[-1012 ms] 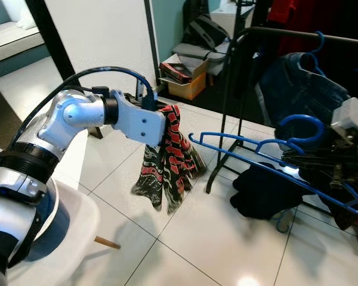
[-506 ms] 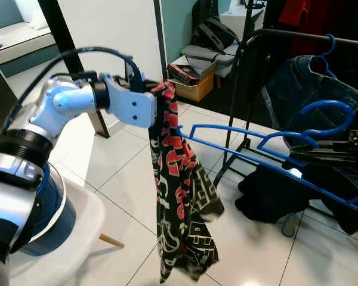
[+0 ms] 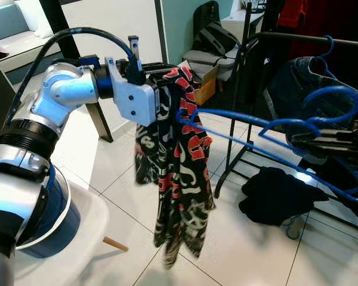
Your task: Hang hanger
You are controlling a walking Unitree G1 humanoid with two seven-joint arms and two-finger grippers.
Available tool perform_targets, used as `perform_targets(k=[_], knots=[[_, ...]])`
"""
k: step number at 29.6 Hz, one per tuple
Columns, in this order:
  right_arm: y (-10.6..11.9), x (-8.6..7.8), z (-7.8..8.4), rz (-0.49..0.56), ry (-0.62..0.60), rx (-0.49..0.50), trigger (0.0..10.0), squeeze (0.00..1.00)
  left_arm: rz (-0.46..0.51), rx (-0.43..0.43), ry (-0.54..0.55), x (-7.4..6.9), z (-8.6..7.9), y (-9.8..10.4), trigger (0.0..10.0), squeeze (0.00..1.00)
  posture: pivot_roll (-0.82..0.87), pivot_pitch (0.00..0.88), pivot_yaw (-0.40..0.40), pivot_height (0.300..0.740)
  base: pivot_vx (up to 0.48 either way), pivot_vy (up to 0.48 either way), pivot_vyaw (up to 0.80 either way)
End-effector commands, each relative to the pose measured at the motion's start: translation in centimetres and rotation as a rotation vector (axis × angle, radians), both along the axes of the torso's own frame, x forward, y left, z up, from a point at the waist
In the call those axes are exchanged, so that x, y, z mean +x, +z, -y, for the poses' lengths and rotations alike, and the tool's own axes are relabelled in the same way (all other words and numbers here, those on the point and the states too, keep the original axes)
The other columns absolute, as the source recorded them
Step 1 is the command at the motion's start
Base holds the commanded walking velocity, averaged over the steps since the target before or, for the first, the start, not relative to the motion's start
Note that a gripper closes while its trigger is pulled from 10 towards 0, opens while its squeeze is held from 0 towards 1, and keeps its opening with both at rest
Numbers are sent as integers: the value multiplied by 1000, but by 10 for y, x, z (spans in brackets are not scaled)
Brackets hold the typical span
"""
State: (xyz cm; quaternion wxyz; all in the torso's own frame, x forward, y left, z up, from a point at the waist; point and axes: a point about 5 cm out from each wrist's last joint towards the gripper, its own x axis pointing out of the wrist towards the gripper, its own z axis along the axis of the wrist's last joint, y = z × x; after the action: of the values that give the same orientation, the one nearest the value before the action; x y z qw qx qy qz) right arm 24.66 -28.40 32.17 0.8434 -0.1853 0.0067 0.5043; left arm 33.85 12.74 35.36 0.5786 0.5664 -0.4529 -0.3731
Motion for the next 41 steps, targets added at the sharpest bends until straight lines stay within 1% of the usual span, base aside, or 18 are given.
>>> perform_targets(k=[1, 10, 13, 17, 19, 21, 24, 28, 41], knots=[[7, -5, 6, 3, 14, 10, 10000, 0, 53, 7, 26, -1, -9, 10, 10000, 0, -110, 0, 117, 740, 0, 0, 0], [10, -11, 9, -7, 31, -5, 10000, 0, 60, 25, 10, -2, -6, 11, 10000, 0, -115, 0, 119, 740, 0, 0, 0], [19, -14, 10, 16, 52, 24, 10000, 0, 63, 32, 3, -2, -4, 12, 10000, 0, -115, 0, 121, 740, 0, 0, 0], [24, -16, 10, 32, 72, 54, 10000, 0, 69, 39, 3, -1, -4, 11, 10000, 0, -113, 0, 120, 740, 0, 0, 0], [30, -19, 10, 55, 97, 94, 10000, 0, 73, 40, 3, -1, -4, 11, 10000, 0, -112, 0, 120, 740, 0, 0, 0], [30, -19, 10, 55, 97, 94, 10000, 0, 73, 40, 3, -1, -4, 11, 10000, 0, -112, 0, 120, 740, 0, 0, 0], [37, -21, 10, 82, 110, 127, 10000, 0, 75, 42, 0, -1, -4, 10, 10000, 0, -111, 0, 118, 740, 0, 0, 0], [42, -21, 11, 100, 109, 143, 10000, 0, 77, 44, -4, -1, -4, 10, 10000, 0, -110, 0, 116, 740, 0, 0, 0], [34, -14, 11, 76, 57, 82, 10000, 0, 99, 38, -23, -4, -3, 15, 10000, 0, -109, 0, 114, 740, 0, 0, 0]])
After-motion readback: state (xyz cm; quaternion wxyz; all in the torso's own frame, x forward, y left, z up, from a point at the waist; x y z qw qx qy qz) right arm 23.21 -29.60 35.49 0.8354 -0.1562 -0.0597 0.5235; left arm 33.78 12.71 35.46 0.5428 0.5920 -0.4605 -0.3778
